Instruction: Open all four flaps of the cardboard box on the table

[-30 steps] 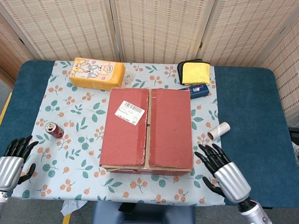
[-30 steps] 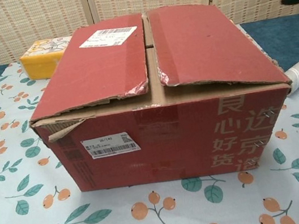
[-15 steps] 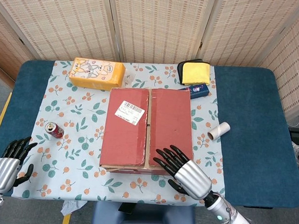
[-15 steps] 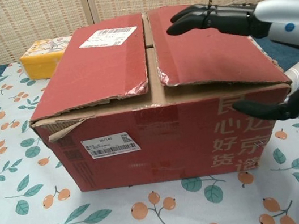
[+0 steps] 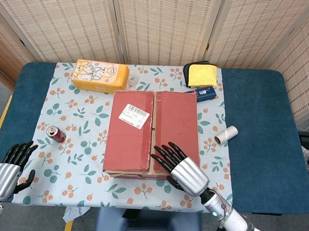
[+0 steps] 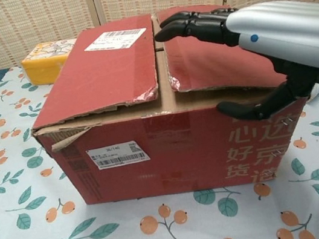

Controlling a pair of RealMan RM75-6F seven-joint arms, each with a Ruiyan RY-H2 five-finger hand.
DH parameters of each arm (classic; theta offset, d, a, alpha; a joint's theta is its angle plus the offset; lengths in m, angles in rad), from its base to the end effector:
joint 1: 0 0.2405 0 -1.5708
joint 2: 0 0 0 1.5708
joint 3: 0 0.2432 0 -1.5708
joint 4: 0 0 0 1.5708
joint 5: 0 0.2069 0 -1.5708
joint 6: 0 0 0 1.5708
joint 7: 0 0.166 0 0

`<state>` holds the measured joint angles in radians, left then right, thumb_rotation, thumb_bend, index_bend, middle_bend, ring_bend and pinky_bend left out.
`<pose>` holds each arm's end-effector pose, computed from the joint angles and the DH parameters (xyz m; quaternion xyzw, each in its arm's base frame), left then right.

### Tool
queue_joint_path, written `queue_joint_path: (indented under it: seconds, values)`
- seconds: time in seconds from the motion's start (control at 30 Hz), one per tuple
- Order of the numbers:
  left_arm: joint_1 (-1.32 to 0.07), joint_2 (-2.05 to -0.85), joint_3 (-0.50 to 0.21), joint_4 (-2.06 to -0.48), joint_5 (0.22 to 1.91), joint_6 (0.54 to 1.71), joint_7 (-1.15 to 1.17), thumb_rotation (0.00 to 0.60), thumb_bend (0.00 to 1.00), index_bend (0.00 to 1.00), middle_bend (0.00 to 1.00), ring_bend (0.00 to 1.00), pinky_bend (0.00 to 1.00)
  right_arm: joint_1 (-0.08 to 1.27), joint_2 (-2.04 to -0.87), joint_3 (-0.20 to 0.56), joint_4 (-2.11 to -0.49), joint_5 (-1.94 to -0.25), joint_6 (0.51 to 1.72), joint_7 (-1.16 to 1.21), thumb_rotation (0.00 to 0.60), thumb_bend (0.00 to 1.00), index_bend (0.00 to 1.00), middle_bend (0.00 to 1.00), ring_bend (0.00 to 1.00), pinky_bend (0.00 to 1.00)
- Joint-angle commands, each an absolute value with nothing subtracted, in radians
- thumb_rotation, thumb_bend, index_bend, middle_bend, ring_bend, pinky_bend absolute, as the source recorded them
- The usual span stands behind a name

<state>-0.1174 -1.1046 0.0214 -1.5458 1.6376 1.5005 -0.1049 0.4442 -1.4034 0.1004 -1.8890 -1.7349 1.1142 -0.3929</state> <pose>-0.2912 0.1960 0.1488 -0.6453 -0.3739 -0.4077 0.5268 -0.0804 -0.2289 0.0236 0.7737 -0.2523 0.4894 0.3135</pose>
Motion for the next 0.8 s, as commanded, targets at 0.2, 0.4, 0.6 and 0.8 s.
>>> queue_joint_path:
  seconds: [0.2, 0.4, 0.6, 0.8]
  values:
    - [-0.113, -1.101, 0.026, -1.547, 1.65, 1.516, -0.123, 0.6, 0.59, 0.0, 0.07, 0.05, 0.0, 0.474, -1.443, 0.116, -1.857, -1.704, 1.115, -0.396, 0.6, 0.44, 0.0, 0.0, 0.0, 0.0]
    - [-0.109, -1.094, 0.029, -1.548, 1.651, 1.521, -0.137, 0.6, 0.59, 0.0, 0.07, 0.05, 0.0, 0.491, -1.462, 0.119, -1.853, -1.706, 1.131, -0.395, 0.6, 0.44, 0.0, 0.0, 0.0, 0.0]
    - [-0.109, -1.091, 0.03, -1.547, 1.656, 1.526, -0.151, 0.6, 0.59, 0.0, 0.07, 0.05, 0.0, 0.5, -1.465, 0.118, -1.848, -1.702, 1.143, -0.389, 0.6, 0.44, 0.0, 0.0, 0.0, 0.0]
    - [-0.109, -1.091, 0.03, -1.548, 1.658, 1.529, -0.155, 0.6, 0.59, 0.0, 0.07, 0.05, 0.0, 0.524, -1.48, 0.132, -1.831, -1.676, 1.132, -0.378, 0.6, 0.44, 0.0, 0.0, 0.0, 0.0]
